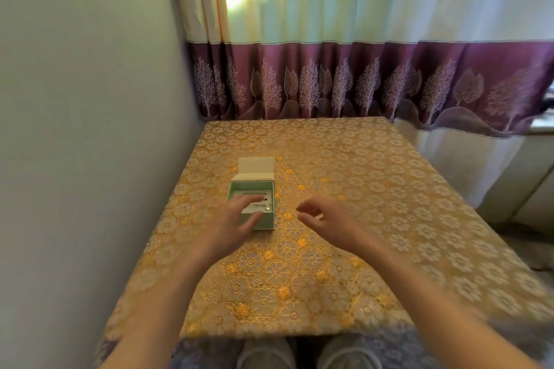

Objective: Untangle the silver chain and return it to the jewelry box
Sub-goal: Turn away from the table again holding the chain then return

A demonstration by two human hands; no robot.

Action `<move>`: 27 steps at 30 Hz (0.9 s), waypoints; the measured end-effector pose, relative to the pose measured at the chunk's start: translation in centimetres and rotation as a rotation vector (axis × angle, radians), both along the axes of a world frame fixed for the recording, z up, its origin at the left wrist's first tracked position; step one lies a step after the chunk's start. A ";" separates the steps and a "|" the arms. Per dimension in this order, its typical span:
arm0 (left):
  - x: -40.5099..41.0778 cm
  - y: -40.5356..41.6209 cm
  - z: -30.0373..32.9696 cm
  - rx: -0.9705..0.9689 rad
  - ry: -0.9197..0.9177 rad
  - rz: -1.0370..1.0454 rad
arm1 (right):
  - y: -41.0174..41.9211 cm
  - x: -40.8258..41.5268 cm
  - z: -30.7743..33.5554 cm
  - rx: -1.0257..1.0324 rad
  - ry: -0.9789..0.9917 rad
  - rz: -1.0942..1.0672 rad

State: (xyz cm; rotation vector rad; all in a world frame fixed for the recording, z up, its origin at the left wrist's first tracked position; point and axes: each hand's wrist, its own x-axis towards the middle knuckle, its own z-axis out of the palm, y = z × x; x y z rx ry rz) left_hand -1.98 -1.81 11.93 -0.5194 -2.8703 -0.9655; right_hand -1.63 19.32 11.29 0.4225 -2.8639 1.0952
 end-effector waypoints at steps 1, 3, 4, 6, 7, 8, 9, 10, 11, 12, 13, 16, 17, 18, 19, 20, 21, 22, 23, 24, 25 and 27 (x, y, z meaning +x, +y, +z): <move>0.9 0.4 -0.4 0.066 0.008 -0.003 | 0.5 0.8 -0.1 -0.026 -0.005 -0.007; 2.3 1.1 -1.7 0.166 -0.011 0.005 | 1.7 2.1 -0.3 -0.084 -0.016 -0.035; 2.8 1.5 -2.4 0.195 -0.032 0.013 | 2.3 2.6 -0.6 -0.109 -0.029 -0.054; 3.5 2.3 -4.0 0.246 -0.087 0.029 | 3.5 3.4 -1.5 -0.152 -0.069 -0.093; 3.7 2.7 -4.9 0.269 -0.109 0.033 | 4.1 3.6 -2.1 -0.172 -0.094 -0.113; 3.8 3.3 -5.7 0.291 -0.127 0.030 | 4.7 3.6 -2.9 -0.194 -0.125 -0.135; 3.7 3.9 -6.4 0.309 -0.142 0.027 | 5.3 3.4 -3.6 -0.215 -0.154 -0.153; 3.3 4.6 -6.9 0.323 -0.150 0.021 | 6.0 3.0 -4.3 -0.232 -0.181 -0.169; 2.8 5.4 -7.3 0.329 -0.157 0.015 | 6.7 2.3 -5.0 -0.245 -0.204 -0.182; 2.0 6.2 -7.6 0.333 -0.166 0.006 | 7.4 1.4 -5.5 -0.255 -0.226 -0.195; 0.9 6.9 -7.8 0.337 -0.186 0.003 | 8.2 0.4 -5.9 -0.268 -0.247 -0.209; -3.2 9.3 -8.3 0.334 -0.288 0.002 | 10.5 -3.1 -6.6 -0.308 -0.314 -0.259; -4.6 10.1 -8.1 0.314 -0.319 -0.002 | 11.2 -4.1 -6.5 -0.306 -0.337 -0.271; -6.0 11.0 -7.7 0.299 -0.348 -0.011 | 11.8 -5.0 -6.2 -0.307 -0.364 -0.282; -7.1 11.9 -7.1 0.282 -0.378 -0.022 | 12.3 -5.6 -5.6 -0.310 -0.395 -0.296; -8.0 12.8 -6.2 0.259 -0.409 -0.038 | 12.8 -6.0 -4.6 -0.315 -0.429 -0.315; -8.6 13.6 -5.1 0.231 -0.438 -0.059 | 13.2 -6.2 -3.4 -0.321 -0.458 -0.335; -8.8 14.4 -3.8 0.204 -0.468 -0.080 | 13.5 -6.1 -2.0 -0.336 -0.486 -0.355; -8.7 15.0 -2.5 0.182 -0.502 -0.100 | 13.8 -5.8 -0.4 -0.358 -0.512 -0.379; -8.3 15.5 -1.1 0.169 -0.543 -0.116 | 14.0 -5.2 1.2 -0.384 -0.535 -0.407; -7.5 15.8 0.3 0.157 -0.587 -0.135 | 14.1 -4.4 2.7 -0.408 -0.553 -0.431; -5.5 16.0 2.7 0.110 -0.671 -0.188 | 14.3 -2.4 5.4 -0.438 -0.607 -0.462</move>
